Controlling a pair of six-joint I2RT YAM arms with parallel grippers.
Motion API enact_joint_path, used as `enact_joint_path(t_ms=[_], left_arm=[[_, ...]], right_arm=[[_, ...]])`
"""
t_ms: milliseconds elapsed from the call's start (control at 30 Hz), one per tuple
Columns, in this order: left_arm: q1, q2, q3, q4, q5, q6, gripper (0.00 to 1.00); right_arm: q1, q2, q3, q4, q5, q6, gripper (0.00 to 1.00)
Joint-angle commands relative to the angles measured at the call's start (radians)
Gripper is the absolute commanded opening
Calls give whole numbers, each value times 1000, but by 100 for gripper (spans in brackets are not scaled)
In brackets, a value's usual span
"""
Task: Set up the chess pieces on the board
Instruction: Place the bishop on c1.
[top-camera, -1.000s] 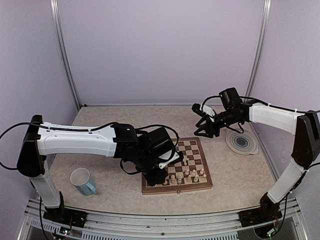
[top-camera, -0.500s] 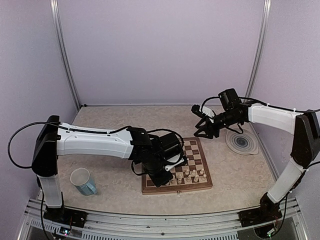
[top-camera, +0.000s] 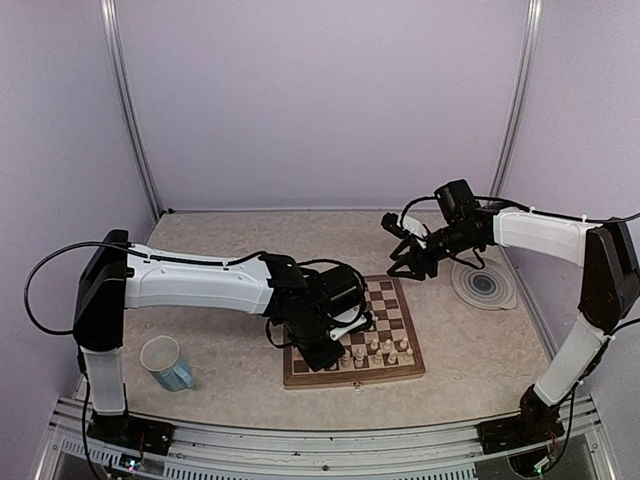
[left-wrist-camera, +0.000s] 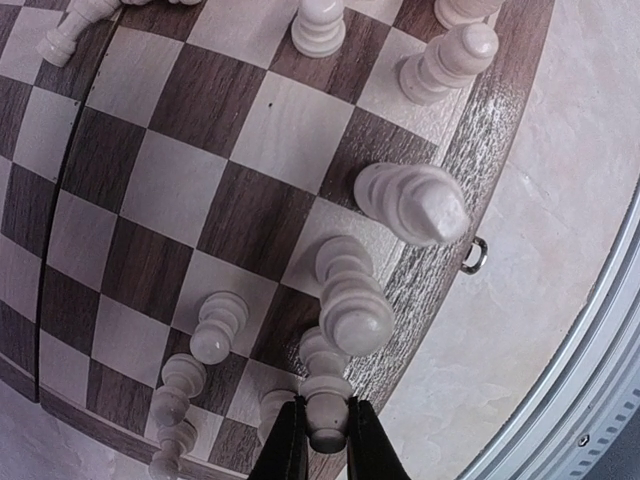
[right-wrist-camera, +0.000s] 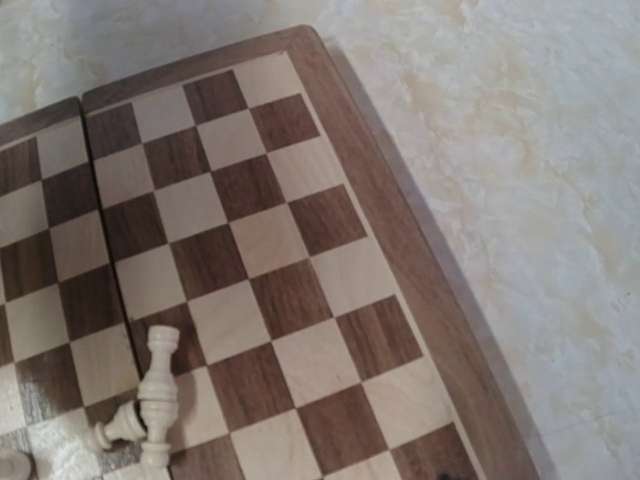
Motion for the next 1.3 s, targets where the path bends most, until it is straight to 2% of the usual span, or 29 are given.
enact_joint_path(t_ms=[0, 133, 467, 700, 967, 1067, 1267], left_arm=[[6, 16, 29, 1, 7, 11, 9], [9, 23, 36, 1, 0, 12, 11], [9, 31, 62, -10, -16, 11, 23], [9, 32, 73, -27, -22, 14, 24], [20, -70, 104, -78, -75, 8, 37], [58, -131, 82, -19, -89, -4, 43], [129, -196, 8, 316, -132, -107, 49]], right_arm=[[-8, 13, -9, -11, -11, -7, 49], [-7, 11, -9, -12, -11, -6, 49], [-7, 13, -9, -15, -17, -5, 50], [-7, 13, -6, -17, -20, -2, 50], [-12, -3, -21, -91, -14, -28, 49], [-3, -11, -80, -113, 9, -52, 46], [67, 12, -133, -101, 61, -37, 43]])
